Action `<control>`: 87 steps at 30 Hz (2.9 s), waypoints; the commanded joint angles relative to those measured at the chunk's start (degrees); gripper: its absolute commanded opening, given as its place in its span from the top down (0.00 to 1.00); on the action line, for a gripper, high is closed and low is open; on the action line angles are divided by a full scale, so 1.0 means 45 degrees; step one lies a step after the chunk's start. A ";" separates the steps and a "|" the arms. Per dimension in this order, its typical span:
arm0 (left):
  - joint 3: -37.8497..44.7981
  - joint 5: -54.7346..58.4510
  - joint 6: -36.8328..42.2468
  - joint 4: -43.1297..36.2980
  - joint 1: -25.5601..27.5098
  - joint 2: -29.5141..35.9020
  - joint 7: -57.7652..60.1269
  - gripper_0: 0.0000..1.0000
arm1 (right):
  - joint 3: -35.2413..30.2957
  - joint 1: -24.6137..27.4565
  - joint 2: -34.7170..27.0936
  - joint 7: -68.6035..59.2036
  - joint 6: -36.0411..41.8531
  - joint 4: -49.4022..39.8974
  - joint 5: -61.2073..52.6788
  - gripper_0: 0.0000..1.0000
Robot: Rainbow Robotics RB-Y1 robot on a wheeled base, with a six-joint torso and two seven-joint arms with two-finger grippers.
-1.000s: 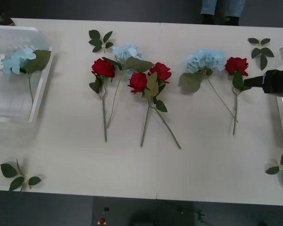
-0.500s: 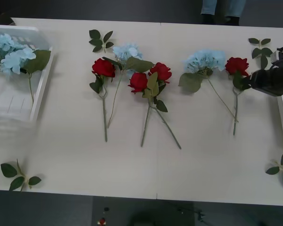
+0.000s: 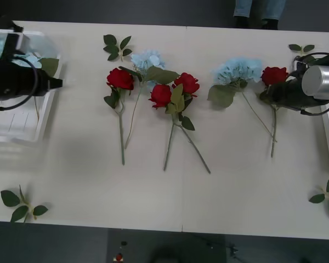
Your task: Put the red flowers into the right box and the blue flowers into the left box
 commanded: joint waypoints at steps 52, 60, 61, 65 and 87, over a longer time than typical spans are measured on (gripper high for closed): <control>-0.4443 -0.4840 -0.1500 0.2964 -0.3063 -0.2901 0.4993 1.00 | -0.0297 -0.0298 -0.5518 0.1483 0.4062 -0.4118 -0.0392 1.00; -0.1552 -0.0933 0.0219 -0.0337 -0.1325 -0.1319 0.2630 1.00 | -0.0317 0.1010 -0.7725 0.3924 0.3691 -0.3923 -0.2091 1.00; -0.0966 -0.0308 0.0629 -0.0689 -0.1051 -0.1221 0.2142 1.00 | -0.0336 0.1245 -0.7920 0.4198 0.3437 -0.3845 -0.2306 1.00; 0.0948 0.1703 0.2036 -0.1353 -0.0368 -0.1143 0.0208 1.00 | -0.0375 0.2104 -0.8272 0.4745 0.2285 -0.3317 -0.2989 1.00; 0.2081 1.4301 0.3754 0.3159 0.0531 -0.2901 -1.4881 1.00 | -0.0688 0.2924 -0.7901 0.4510 0.1250 -0.3356 -0.5196 0.00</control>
